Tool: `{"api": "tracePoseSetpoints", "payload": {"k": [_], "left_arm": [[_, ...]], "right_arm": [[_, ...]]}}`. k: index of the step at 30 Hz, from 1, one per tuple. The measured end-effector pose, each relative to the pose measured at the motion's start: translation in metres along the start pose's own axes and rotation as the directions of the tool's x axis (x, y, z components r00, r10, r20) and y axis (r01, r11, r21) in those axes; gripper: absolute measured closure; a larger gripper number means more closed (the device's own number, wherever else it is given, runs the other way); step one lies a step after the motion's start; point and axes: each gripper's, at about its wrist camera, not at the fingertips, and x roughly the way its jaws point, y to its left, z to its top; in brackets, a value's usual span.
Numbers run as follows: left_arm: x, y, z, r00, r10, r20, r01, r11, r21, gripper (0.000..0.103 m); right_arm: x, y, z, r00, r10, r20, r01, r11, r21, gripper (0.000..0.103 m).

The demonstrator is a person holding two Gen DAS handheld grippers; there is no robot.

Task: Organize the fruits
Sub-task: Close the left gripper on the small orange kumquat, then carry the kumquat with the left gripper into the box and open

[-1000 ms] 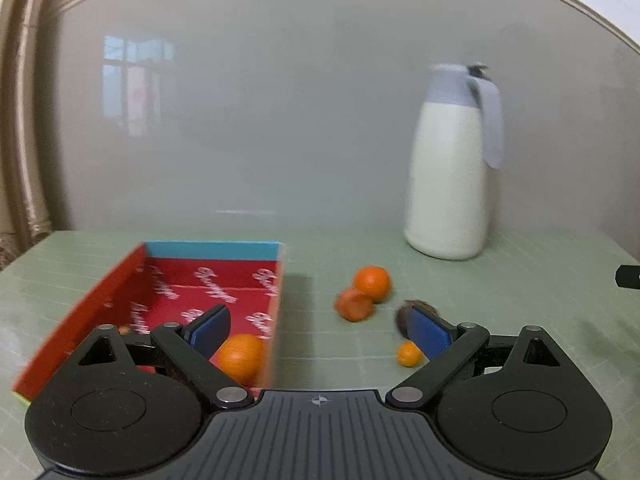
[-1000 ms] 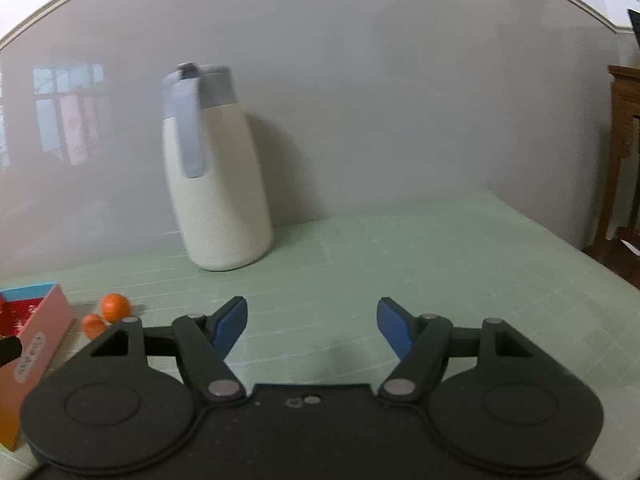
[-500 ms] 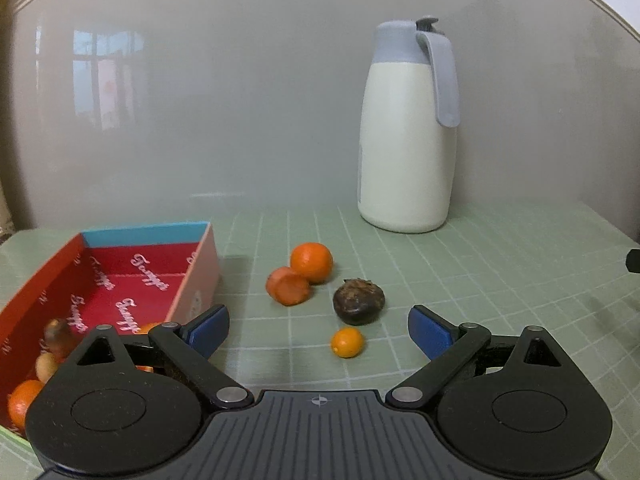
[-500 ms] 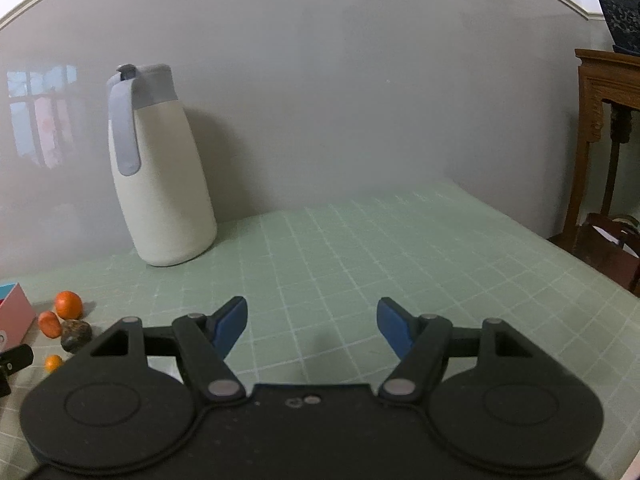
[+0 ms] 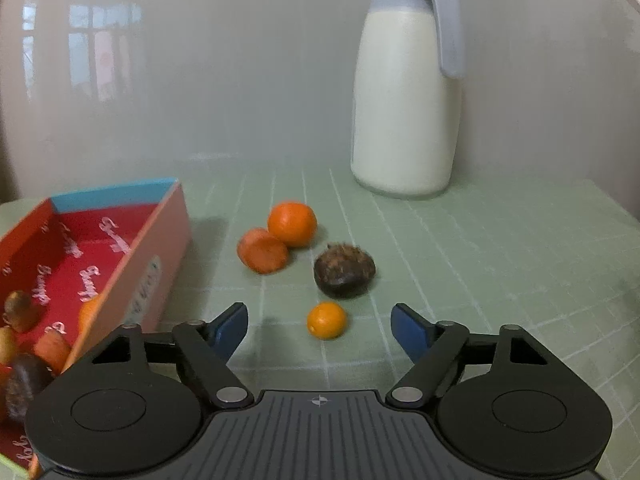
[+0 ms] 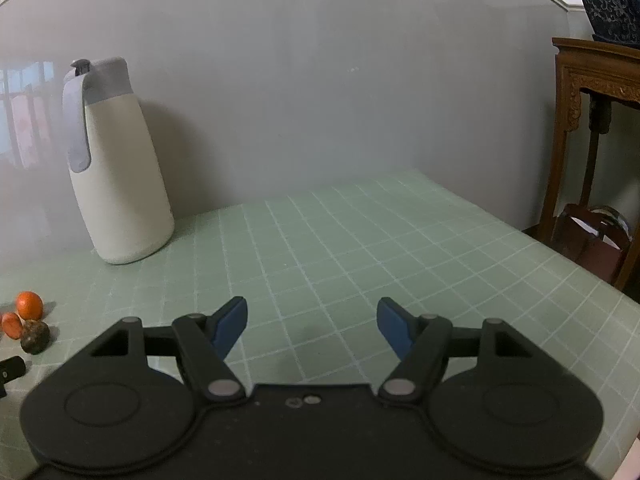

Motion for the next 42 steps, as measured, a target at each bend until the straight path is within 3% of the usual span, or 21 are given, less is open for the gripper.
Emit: {"api": "tracePoseSetpoints", "payload": {"k": [8, 12, 20, 29, 42], "left_arm": [[0.012, -0.009, 0.004, 0.999, 0.010, -0.041, -0.009, 1.000, 0.016, 0.049], [0.012, -0.011, 0.005, 1.000, -0.001, -0.031, 0.001, 1.000, 0.004, 0.081], [0.005, -0.011, 0.003, 1.000, -0.011, -0.029, 0.010, 1.000, -0.002, 0.081], [-0.029, -0.006, 0.012, 0.999, -0.028, 0.033, 0.027, 0.999, 0.022, 0.081], [-0.065, 0.028, 0.018, 0.996, 0.012, 0.088, -0.012, 1.000, 0.003, 0.081]], "right_arm": [[0.003, -0.011, 0.000, 1.000, -0.018, -0.005, 0.018, 1.000, -0.001, 0.032], [0.003, -0.014, 0.000, 1.000, -0.018, -0.004, 0.018, 1.000, -0.003, 0.032], [0.002, -0.015, -0.001, 1.000, -0.018, -0.002, 0.018, 1.000, 0.015, 0.031], [0.000, -0.015, 0.001, 1.000, 0.002, -0.014, -0.002, 0.999, 0.037, 0.031], [-0.006, 0.011, 0.003, 0.998, 0.059, -0.019, -0.058, 0.997, 0.048, 0.031]]}}
